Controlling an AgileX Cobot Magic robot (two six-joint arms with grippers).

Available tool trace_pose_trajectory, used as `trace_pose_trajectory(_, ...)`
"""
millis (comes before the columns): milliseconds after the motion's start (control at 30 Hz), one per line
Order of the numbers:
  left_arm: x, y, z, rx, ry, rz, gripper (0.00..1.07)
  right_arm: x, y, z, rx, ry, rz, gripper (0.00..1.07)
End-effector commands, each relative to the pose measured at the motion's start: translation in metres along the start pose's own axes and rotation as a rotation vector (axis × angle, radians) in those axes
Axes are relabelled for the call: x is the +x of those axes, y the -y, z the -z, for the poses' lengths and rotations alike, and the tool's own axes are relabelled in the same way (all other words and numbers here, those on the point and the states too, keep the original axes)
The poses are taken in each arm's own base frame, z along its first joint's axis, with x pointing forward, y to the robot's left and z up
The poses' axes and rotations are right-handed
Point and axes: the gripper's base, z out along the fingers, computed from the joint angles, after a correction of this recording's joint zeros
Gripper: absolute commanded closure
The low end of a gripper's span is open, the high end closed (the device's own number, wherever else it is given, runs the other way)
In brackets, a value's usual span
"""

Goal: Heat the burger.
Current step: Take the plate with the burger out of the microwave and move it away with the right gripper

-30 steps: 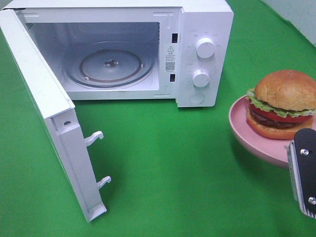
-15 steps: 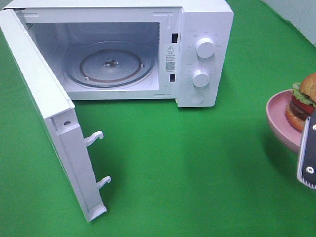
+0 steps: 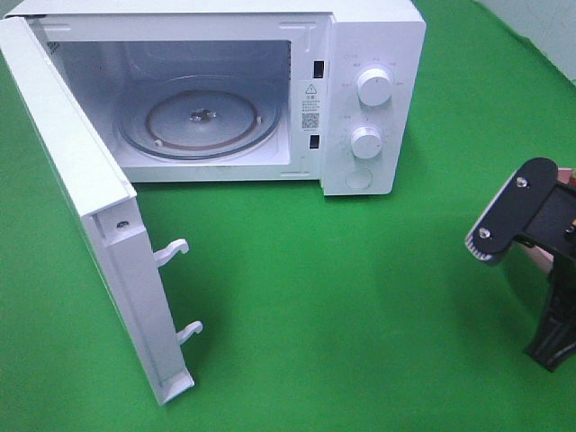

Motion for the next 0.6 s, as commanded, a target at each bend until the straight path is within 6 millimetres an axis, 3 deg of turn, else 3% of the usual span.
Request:
trace_pose_trajectory(33, 0.001, 0.0, 0.0, -0.004, 0.005, 0.004, 0.09, -0.013, 0.007, -0.003, 0.071, 0.017, -0.038, 1.07)
trace_pose_trajectory(233, 0.001, 0.0, 0.0, -0.004, 0.005, 0.004, 0.09, -0.024, 0.003, -0.02, 0.087, -0.037, -0.108, 1.07)
trace_pose_trajectory(300, 0.001, 0.0, 0.0, -0.004, 0.005, 0.004, 0.09, -0.026, 0.004, -0.037, 0.094, -0.101, -0.174, 1.07)
trace_pose_trajectory(600, 0.001, 0.0, 0.0, -0.004, 0.005, 0.004, 0.09, -0.022, 0.004, -0.066, 0.115, -0.191, -0.227, 1.07)
